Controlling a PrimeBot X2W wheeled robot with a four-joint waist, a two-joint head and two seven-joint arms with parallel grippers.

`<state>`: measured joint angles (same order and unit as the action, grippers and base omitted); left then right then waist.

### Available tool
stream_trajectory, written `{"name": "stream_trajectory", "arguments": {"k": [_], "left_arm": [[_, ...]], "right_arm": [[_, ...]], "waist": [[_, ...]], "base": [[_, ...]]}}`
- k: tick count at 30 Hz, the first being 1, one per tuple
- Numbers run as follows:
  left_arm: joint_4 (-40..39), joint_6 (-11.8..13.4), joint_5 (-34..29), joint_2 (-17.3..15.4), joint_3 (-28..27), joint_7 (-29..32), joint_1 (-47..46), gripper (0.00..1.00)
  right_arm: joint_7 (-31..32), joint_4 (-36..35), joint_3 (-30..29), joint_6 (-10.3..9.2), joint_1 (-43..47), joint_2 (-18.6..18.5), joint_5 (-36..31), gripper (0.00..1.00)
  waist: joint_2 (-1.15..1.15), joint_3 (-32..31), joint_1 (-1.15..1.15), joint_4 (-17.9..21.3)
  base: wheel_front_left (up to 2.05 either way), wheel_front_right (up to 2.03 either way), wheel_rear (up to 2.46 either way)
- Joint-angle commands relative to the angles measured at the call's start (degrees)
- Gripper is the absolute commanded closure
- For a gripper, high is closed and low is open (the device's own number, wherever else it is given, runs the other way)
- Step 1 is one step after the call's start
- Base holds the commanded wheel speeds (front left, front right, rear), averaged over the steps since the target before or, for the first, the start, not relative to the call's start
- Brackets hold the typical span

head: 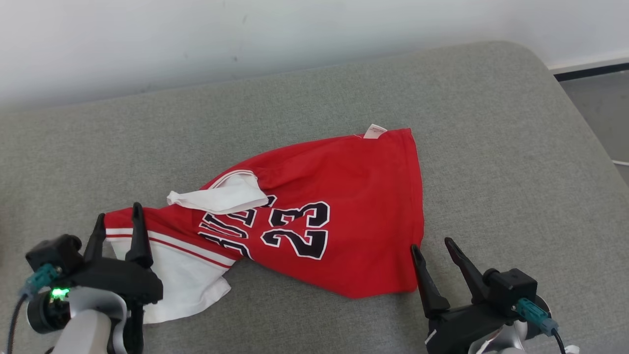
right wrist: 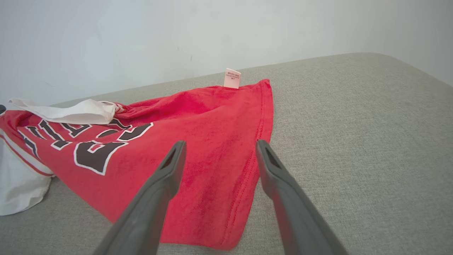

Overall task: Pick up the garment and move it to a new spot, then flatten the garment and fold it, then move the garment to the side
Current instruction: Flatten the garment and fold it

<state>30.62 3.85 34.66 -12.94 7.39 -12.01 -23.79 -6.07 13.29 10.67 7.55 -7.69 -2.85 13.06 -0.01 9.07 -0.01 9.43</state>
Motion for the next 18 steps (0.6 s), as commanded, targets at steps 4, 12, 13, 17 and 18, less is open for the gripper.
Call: {"name": "stream_trajectory", "arguments": {"k": [4,12,13,17,18], "left_arm": [[-2.84,0.36,-3.31,0.28,0.38,-2.80,4.71,0.00],[-13.88,1.84,-8.68,1.51,-1.34,-3.20,15.19,0.00],[-15.82,1.84,-9.73,1.78,-1.65,-3.17,16.46,0.00],[-22.37,1.00,-13.41,3.27,-3.39,-3.16,20.92,0.00],[-23.84,0.76,-14.00,3.94,-3.92,-3.14,21.77,0.00]], "right_arm": [[-0.03,-0.09,-1.19,-0.13,1.63,-0.05,-0.54,0.00],[0.35,0.31,-2.65,-0.13,3.77,-0.07,0.07,0.00],[0.38,0.26,-2.84,-0.13,3.98,-0.08,0.14,0.00],[0.15,0.47,-3.79,-0.13,4.46,-0.07,0.23,0.00],[0.02,0.53,-4.11,-0.13,4.54,-0.07,0.08,0.00]], "waist": [[0.01,-3.32,0.01,-2.63],[0.01,-8.34,0.01,-5.77],[0.01,-8.70,0.01,-6.14],[0.01,-9.76,0.01,-7.29],[0.01,-9.94,0.01,-7.59]], "base": [[0.00,0.00,0.00],[0.00,0.00,0.00],[0.00,0.00,0.00],[0.00,0.00,0.00],[0.00,0.00,0.00]]}}
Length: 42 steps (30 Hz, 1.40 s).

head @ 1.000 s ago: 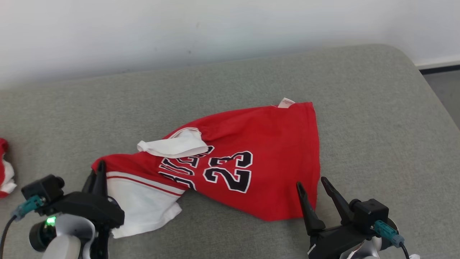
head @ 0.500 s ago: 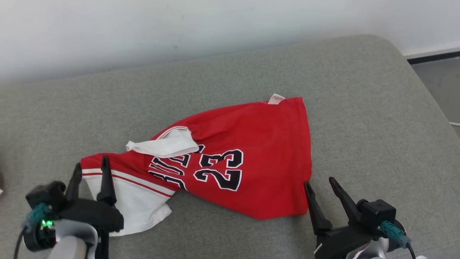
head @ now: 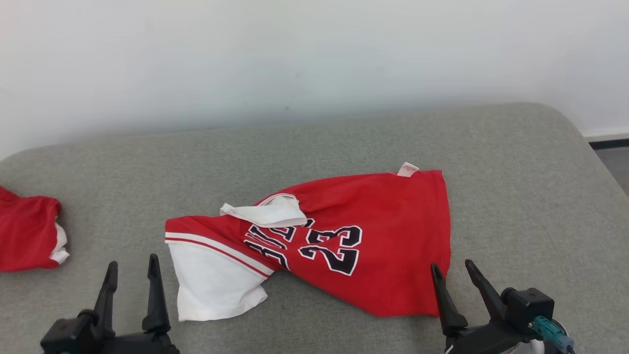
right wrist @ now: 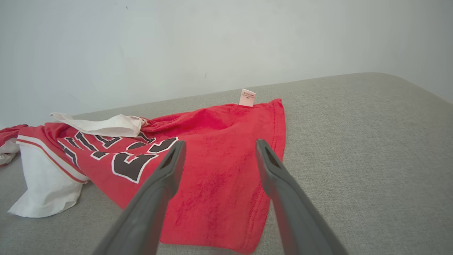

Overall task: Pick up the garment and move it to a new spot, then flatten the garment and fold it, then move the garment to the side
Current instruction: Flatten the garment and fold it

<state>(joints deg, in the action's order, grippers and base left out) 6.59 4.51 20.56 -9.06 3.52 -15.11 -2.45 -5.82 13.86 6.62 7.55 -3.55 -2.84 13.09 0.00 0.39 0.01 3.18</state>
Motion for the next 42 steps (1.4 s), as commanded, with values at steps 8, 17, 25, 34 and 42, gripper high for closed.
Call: {"name": "stream_trajectory", "arguments": {"k": [8,17,25,34,42], "left_arm": [[-4.67,-1.86,-4.35,4.10,-4.10,-0.05,6.51,0.00],[-4.48,-3.50,-6.65,5.62,-5.26,-0.05,9.96,0.00],[-4.42,-4.42,-7.67,5.95,-4.63,-0.06,9.44,0.00],[-4.55,-5.44,-8.34,6.11,-3.39,-0.06,7.15,0.00],[-3.80,-6.13,-8.54,6.15,-3.03,-0.06,5.03,0.00]], "right_arm": [[-0.28,0.70,-1.33,-0.13,1.42,-0.08,-1.80,0.00],[3.62,2.23,-3.40,-0.13,0.99,-0.10,-2.46,0.00],[19.50,7.08,-10.40,-0.13,-3.67,-0.05,-2.72,0.00],[27.32,14.79,-18.25,-0.13,-12.81,-0.05,-6.58,0.00],[27.69,23.02,-20.87,-0.13,-18.19,-0.08,-10.13,0.00]], "waist": [[0.00,-2.43,-0.01,-3.26],[0.00,-2.47,-0.01,-5.05],[0.00,-1.39,-0.01,-5.60],[0.00,3.06,-0.01,-7.21],[0.00,5.89,-0.01,-8.62]], "base": [[0.00,0.00,0.00],[0.00,0.00,0.00],[0.00,0.00,0.00],[0.00,0.00,0.00],[0.00,0.00,0.00]]}}
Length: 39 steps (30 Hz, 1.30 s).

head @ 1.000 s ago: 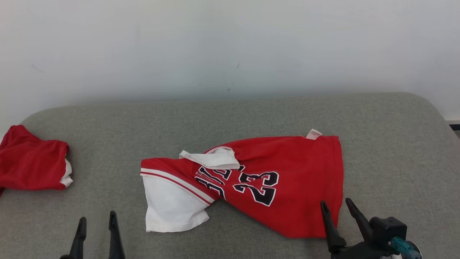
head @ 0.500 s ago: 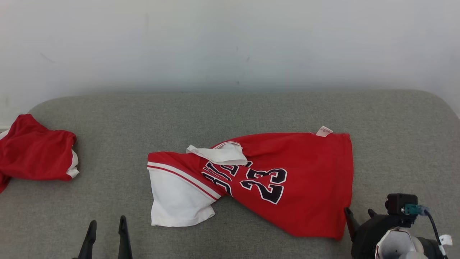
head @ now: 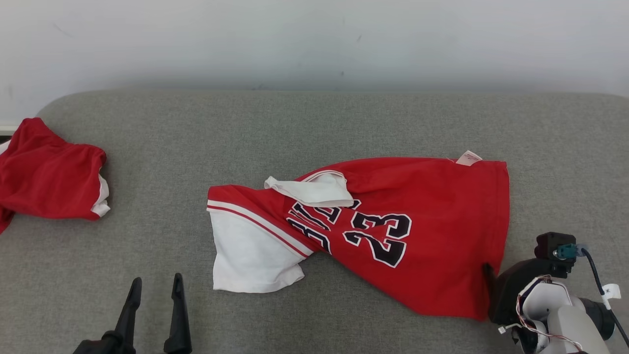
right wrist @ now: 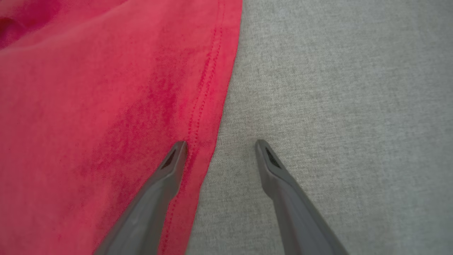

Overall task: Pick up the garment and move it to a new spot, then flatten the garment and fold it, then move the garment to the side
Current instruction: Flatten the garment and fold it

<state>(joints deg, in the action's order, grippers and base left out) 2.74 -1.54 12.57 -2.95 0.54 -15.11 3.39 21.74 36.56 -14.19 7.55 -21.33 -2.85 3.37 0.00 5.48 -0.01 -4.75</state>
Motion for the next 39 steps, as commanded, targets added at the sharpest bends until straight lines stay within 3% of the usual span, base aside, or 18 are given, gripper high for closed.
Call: {"name": "stream_trajectory", "arguments": {"k": [1,2,3,4,5,6,13,18,23,33,36,39], "left_arm": [[0.06,-0.17,-0.60,0.04,-0.04,-0.06,-0.90,0.00],[0.11,-0.22,-0.62,0.05,-0.06,-0.06,-0.85,0.00],[0.15,-0.26,-0.65,0.05,-0.05,-0.05,-0.82,0.00],[0.16,-0.29,-0.68,0.06,-0.09,-0.06,-0.86,0.00],[0.17,-0.29,-0.67,0.06,-0.17,-0.06,-0.87,0.00],[0.18,-0.26,-0.60,0.07,-0.26,-0.06,-0.87,0.00],[0.24,0.48,-0.02,0.06,-0.13,-0.06,-0.15,0.00],[0.09,0.94,0.26,0.06,0.12,-0.05,0.76,0.00],[-0.23,1.24,0.37,0.06,0.11,-0.06,1.49,0.00],[-0.97,1.26,0.19,0.06,0.24,-0.06,2.05,0.00],[-1.32,0.91,0.00,0.06,0.38,-0.06,1.03,0.00],[-1.45,0.68,-0.12,0.06,0.68,-0.06,0.06,0.00]], "right_arm": [[-0.07,1.24,-0.07,-0.13,-0.82,-0.03,-0.38,0.00],[-0.29,2.03,-0.04,-0.13,-0.98,-0.01,-0.19,0.13],[-0.26,2.92,0.23,-0.13,-1.05,0.06,-0.30,0.42],[-0.35,3.67,0.47,-0.13,-1.15,0.09,-0.49,0.61],[-0.72,4.15,0.59,-0.13,-1.27,0.13,-0.52,0.75],[-1.56,4.31,0.71,-0.13,-1.49,0.13,-0.58,1.00],[-7.51,1.20,-0.63,-0.13,-1.38,-0.08,-2.89,1.00],[-9.18,-4.18,1.02,-0.14,0.99,-0.07,-0.60,1.00],[-8.41,-11.88,1.80,-0.13,4.27,-0.09,1.72,1.00],[-3.34,-36.78,0.13,-0.13,10.44,-0.07,5.00,1.00],[-1.14,-39.69,0.04,-0.14,5.86,-0.09,3.72,1.00],[0.54,-36.62,0.37,-0.13,0.64,-0.08,1.65,1.00]], "waist": [[0.00,0.96,0.01,-0.79],[0.00,1.05,0.01,-0.85],[0.00,1.13,0.01,-0.90],[0.00,1.20,0.01,-0.93],[0.00,1.23,0.01,-0.94],[0.00,1.22,0.01,-0.90],[0.00,-0.03,0.01,-0.29],[0.00,-1.46,0.01,0.49],[0.00,-2.36,0.01,1.10],[0.00,-2.53,0.01,1.04],[0.00,-1.47,0.01,0.16],[0.00,-0.39,0.01,-0.98]], "base": [[0.00,0.00,0.00],[0.00,0.00,0.00],[0.00,0.00,0.00],[0.00,0.00,0.00],[0.00,0.00,0.00],[0.00,0.00,0.00],[0.00,0.00,0.00],[0.00,0.00,0.00],[0.00,0.00,0.00],[0.00,0.00,0.00],[0.00,0.00,0.00],[0.00,0.00,0.00]]}}
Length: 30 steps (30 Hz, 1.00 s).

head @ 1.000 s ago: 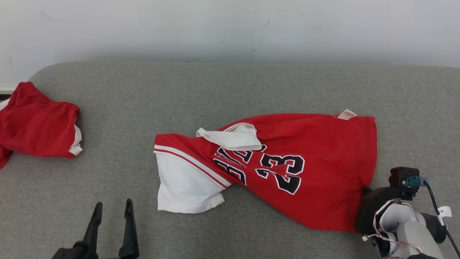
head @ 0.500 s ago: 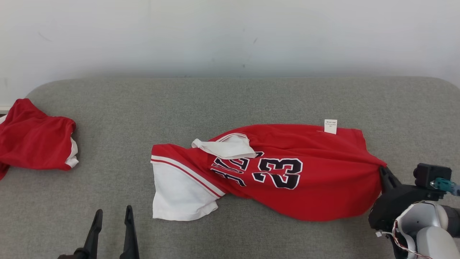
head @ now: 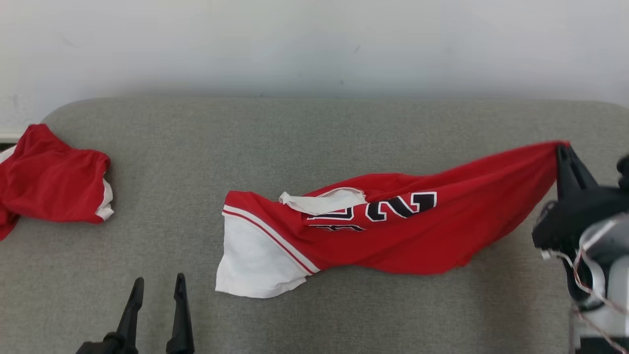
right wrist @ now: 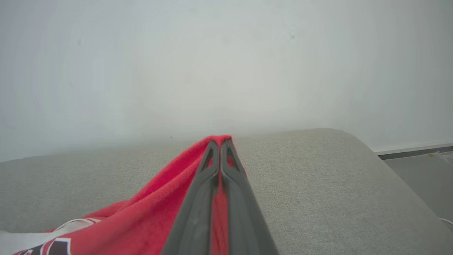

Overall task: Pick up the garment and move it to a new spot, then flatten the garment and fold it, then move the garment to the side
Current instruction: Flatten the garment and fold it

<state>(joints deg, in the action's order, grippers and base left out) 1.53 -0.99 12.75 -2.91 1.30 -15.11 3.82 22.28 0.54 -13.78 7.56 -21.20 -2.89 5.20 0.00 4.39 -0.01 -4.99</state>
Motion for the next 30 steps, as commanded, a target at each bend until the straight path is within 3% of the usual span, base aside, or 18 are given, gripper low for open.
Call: {"name": "stream_trajectory", "arguments": {"k": [1,6,16,17,18,24,30], "left_arm": [[-0.19,-0.02,-0.26,0.02,0.07,-0.06,-0.65,0.00],[-0.20,-0.51,-0.10,0.01,0.97,-0.06,-2.59,0.00],[0.37,-1.34,0.33,0.02,3.81,-0.06,-6.71,0.00],[0.45,-1.32,0.30,0.02,3.87,-0.06,-7.07,0.00],[0.53,-1.29,0.29,0.02,3.93,-0.06,-7.45,0.00],[1.12,-1.15,0.40,0.01,3.43,-0.06,-8.38,0.00],[1.73,-1.41,0.15,0.00,1.89,-0.06,-7.17,0.00]], "right_arm": [[0.29,1.28,0.27,-0.15,-1.74,-0.82,-0.95,1.00],[-1.30,14.05,1.14,-0.15,-12.40,-4.06,-2.38,1.00],[-13.03,37.68,-2.68,-0.15,-26.85,-8.32,-8.11,1.00],[-13.48,39.89,-2.94,-0.15,-27.70,-8.12,-8.31,0.66],[-13.85,41.90,-3.06,-0.15,-28.52,-7.99,-8.49,0.00],[-15.44,49.67,-1.79,-0.15,-30.69,-7.55,-7.78,0.00],[-16.49,50.38,-0.14,-0.15,-27.68,-7.44,-3.73,0.00]], "waist": [[0.00,1.12,0.01,-1.27],[0.00,3.65,0.01,-4.37],[0.00,8.69,0.01,-9.94],[0.00,9.00,0.01,-10.06],[0.00,9.19,0.01,-10.10],[0.00,8.98,0.01,-8.91],[0.00,7.31,0.01,-6.41]], "base": [[0.00,0.00,0.00],[0.00,0.00,0.00],[0.00,0.00,0.00],[0.00,0.00,0.00],[0.00,0.00,0.00],[0.00,0.00,0.00],[0.00,0.00,0.00]]}}
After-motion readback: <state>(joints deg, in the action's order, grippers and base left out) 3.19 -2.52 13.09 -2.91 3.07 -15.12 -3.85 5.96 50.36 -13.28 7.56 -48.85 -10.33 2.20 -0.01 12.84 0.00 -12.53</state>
